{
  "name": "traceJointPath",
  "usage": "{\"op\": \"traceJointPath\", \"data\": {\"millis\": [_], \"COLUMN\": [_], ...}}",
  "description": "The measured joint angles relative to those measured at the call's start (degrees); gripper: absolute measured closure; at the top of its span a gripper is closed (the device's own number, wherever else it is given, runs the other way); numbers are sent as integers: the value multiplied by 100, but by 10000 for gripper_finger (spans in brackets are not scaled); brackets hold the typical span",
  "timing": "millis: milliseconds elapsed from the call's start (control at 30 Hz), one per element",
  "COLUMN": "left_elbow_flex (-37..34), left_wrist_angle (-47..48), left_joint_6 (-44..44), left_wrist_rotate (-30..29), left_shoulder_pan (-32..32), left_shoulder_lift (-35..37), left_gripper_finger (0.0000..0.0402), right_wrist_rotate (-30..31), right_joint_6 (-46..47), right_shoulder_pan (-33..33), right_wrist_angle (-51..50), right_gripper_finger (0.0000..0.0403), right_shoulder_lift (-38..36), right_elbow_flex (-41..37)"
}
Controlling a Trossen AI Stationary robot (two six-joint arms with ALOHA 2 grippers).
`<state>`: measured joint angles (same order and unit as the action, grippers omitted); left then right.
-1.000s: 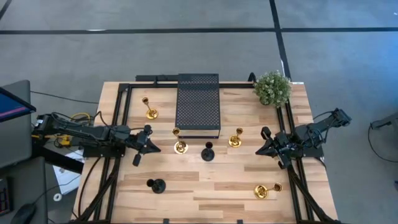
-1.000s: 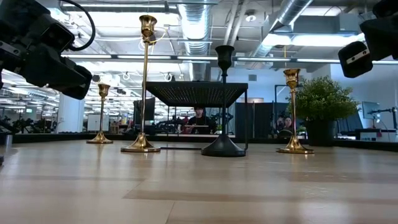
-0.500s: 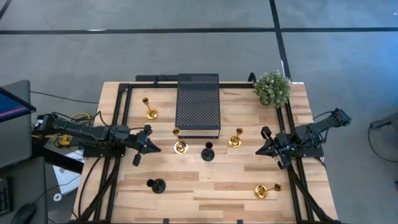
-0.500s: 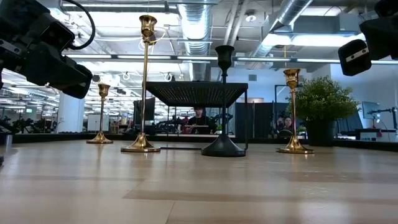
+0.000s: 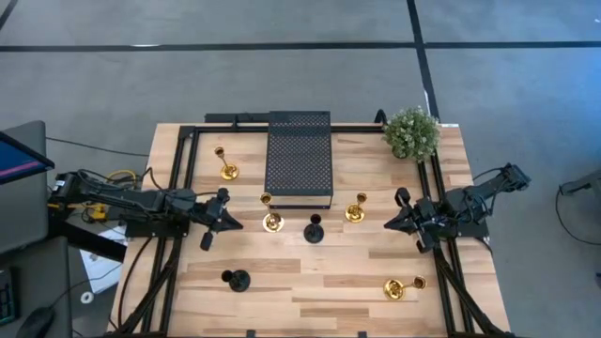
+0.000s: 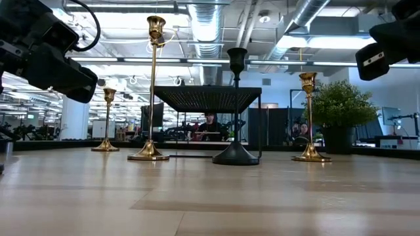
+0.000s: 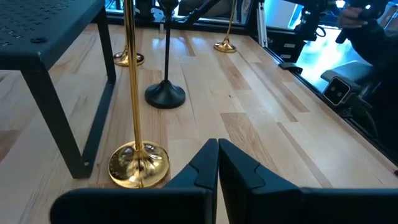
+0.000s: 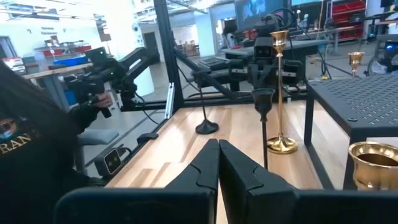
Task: Pick & Place candle stick holders
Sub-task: Put the top large gold candle holder on the shelf
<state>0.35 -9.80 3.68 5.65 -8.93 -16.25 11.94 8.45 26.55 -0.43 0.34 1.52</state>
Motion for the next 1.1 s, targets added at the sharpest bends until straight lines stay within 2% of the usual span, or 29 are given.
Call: {"op": "traceJointPath", "data": {"millis": [267,400,667,900,1100], "left_elbow_flex": [-1,-1,-1,-1,-1], "left_wrist_angle": [-224,-777,-1393,-1449,-1472], "left_joint_6": [0,-11,-1212,-1263,-917], "left_wrist_rotate": [0,0,-2,-5,-657], "left_shoulder_pan": [0,1,1,0,0], "left_shoulder_lift": [1,2,2,0,-74], "left_gripper_finger": [390,390,390,390,390], "right_wrist_rotate": [9,22,648,666,922], "right_joint_6": [-37,-627,-1630,-1652,-1652], "right_shoulder_pan": [0,0,-1,0,0], "right_wrist_angle": [-2,50,574,584,592], "right_gripper_finger": [403,403,403,403,403], "right_shoulder_lift": [1,0,0,0,0], "right_elbow_flex": [0,-5,-15,-13,-11]}}
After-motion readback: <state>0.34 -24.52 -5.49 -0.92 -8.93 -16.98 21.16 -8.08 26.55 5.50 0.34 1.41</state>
